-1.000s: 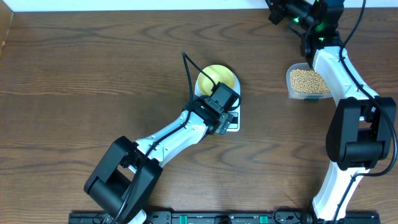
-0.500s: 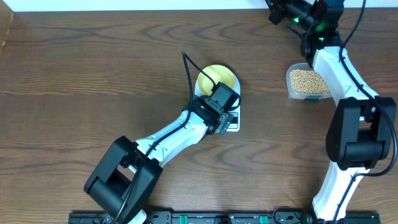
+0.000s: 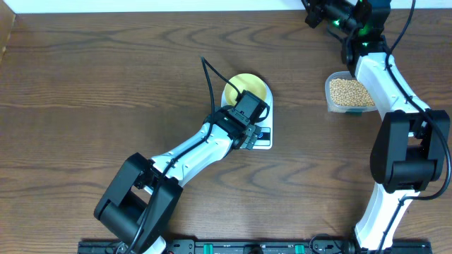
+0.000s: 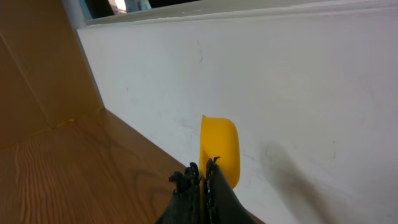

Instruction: Scoop item into bowl and weigh 50g on scale

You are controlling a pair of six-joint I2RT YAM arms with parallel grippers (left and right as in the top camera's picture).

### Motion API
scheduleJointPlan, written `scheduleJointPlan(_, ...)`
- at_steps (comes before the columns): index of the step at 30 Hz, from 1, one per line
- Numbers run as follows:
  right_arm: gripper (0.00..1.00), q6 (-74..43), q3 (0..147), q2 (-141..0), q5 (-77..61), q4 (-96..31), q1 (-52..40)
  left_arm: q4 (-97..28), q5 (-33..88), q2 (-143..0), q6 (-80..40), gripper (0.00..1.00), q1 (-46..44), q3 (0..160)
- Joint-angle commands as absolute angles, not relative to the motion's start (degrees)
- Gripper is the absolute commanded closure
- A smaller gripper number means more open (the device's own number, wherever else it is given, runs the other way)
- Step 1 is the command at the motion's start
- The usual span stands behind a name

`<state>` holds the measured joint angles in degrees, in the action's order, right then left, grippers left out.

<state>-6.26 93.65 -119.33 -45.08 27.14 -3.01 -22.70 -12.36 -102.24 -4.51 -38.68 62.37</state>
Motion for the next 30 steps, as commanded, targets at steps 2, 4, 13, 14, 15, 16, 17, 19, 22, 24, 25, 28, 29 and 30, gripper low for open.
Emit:
scheduleJointPlan(2,0.99,-5.5,94.8,-119.7,-44.5,27.2,-2.5,-22.8,-12.4,-102.8,-4.8,0.05,-38.6,62.8)
scheduleJointPlan(4,0.99,-5.5,94.8,-119.7,-44.5,27.2,-2.5,-22.8,-11.8,-102.8,-4.4,0.05,-38.6,62.8)
scheduleJointPlan(13,0.99,-5.5,94.8,-119.7,-44.5,27.2,-2.5,-22.7,-8.8,-102.8,-1.3,0.05,-38.6,62.8)
scheduleJointPlan(14,0.99,-5.5,94.8,-119.7,-44.5,27.2,-2.5,-22.8,-8.8,-102.8,-1.3,0.05,-38.6,62.8)
scheduleJointPlan(15,0.99,-5.5,94.8,-119.7,-44.5,27.2,-2.5,-22.8,-8.8,-102.8,-1.1,0.05,-38.6,62.8)
scheduleJointPlan(16,0.99,-5.5,94.8,-119.7,-44.5,27.2,-2.5,-22.8,-8.8,-102.8,-1.1,0.05,-38.6,62.8)
scheduleJointPlan(17,0.99,-5.5,94.8,-119.7,-44.5,27.2,-2.5,-22.7,-8.8,-102.8,-1.1,0.05,-38.6,62.8)
scheduleJointPlan(19,0.99,-5.5,94.8,-119.7,-44.5,27.2,-2.5,-22.3,-8.8,-102.8,-0.6,0.05,-38.6,62.8)
scheduleJointPlan(22,0.99,-5.5,94.8,-119.7,-44.5,27.2,-2.5,-21.5,-8.8,-102.8,0.4,0.04,-38.6,62.8)
scheduleJointPlan(24,0.99,-5.5,94.8,-119.7,-44.5,27.2,-2.5,-21.3,-8.8,-102.8,0.4,0.04,-38.5,62.8)
scheduleJointPlan(25,0.99,-5.5,94.8,-119.7,-44.5,27.2,-2.5,-21.3,-8.8,-102.8,0.4,0.04,-38.5,62.8)
scheduleJointPlan(28,0.99,-5.5,94.8,-119.7,-44.5,27.2,-2.5,-21.3,-8.8,-102.8,0.4,0.04,-38.5,62.8)
scheduleJointPlan(29,0.99,-5.5,94.8,-119.7,-44.5,27.2,-2.5,-21.3,-8.8,-102.8,0.4,0.04,-38.5,62.8)
scheduleJointPlan(30,0.99,-5.5,94.8,-119.7,-44.5,27.2,-2.5,-21.3,-8.8,-102.8,0.4,0.04,-38.5,62.8)
